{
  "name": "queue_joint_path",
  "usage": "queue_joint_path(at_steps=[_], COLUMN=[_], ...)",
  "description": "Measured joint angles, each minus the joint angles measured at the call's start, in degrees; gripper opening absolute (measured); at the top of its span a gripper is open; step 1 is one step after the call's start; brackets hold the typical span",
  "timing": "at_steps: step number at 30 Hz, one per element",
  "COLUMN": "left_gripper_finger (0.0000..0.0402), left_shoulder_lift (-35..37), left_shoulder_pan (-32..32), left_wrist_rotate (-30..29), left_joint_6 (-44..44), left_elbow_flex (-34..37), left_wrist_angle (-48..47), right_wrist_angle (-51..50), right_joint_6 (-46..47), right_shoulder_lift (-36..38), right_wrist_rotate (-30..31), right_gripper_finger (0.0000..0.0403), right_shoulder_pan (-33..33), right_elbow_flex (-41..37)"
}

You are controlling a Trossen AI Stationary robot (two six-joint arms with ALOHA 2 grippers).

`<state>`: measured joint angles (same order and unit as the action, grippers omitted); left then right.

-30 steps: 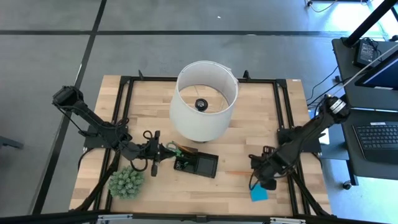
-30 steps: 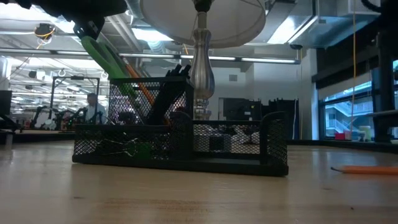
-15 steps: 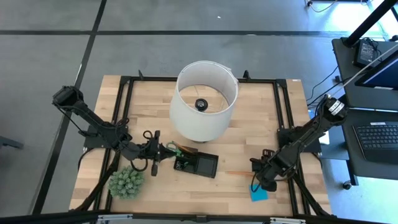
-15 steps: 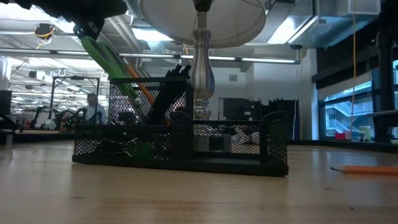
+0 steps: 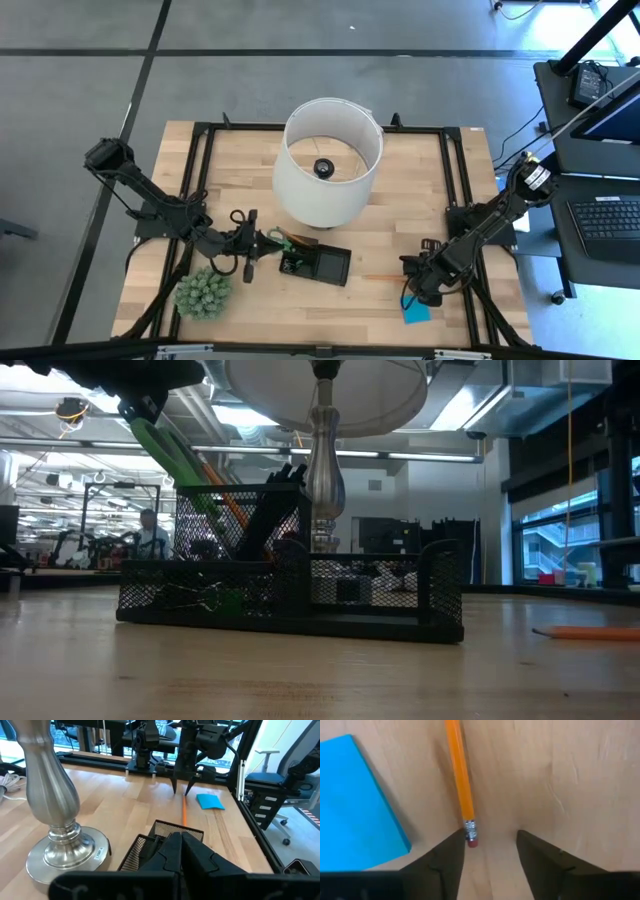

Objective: Pick and place office supplies into organizer
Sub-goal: Put the orange pencil into the black desk organizer

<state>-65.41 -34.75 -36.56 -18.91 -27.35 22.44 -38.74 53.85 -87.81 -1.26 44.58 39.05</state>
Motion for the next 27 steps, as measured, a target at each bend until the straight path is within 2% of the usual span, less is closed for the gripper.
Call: queue_joint_path(at_steps=[8, 17, 27], left_gripper_finger=[0.0003, 0.0005, 0.0001], left_shoulder_lift=[0.00, 0.00, 0.00], left_shoulder_pan=[-0.01, 0.00, -0.02], left_wrist_rotate=[-1.01, -1.44, -1.44], left_joint_6=[0.03, 0.02, -0.01], left_elbow_flex=[0.00, 0.00, 0.00], left_wrist_angle=[0.00, 0.00, 0.00], right_wrist_angle=[0.04, 0.28, 0.28], right_joint_6=[-0.15, -3.35, -1.51], right_shoulder_lift=[-0.09, -0.44, -0.46], right_wrist_rotate=[2.59, 3.61, 4.15], right_gripper_finger=[0.0132, 0.0128, 0.0126], right_shoulder_pan=[0.09, 0.11, 0.11], right_elbow_flex=[-0.07, -0.11, -0.11])
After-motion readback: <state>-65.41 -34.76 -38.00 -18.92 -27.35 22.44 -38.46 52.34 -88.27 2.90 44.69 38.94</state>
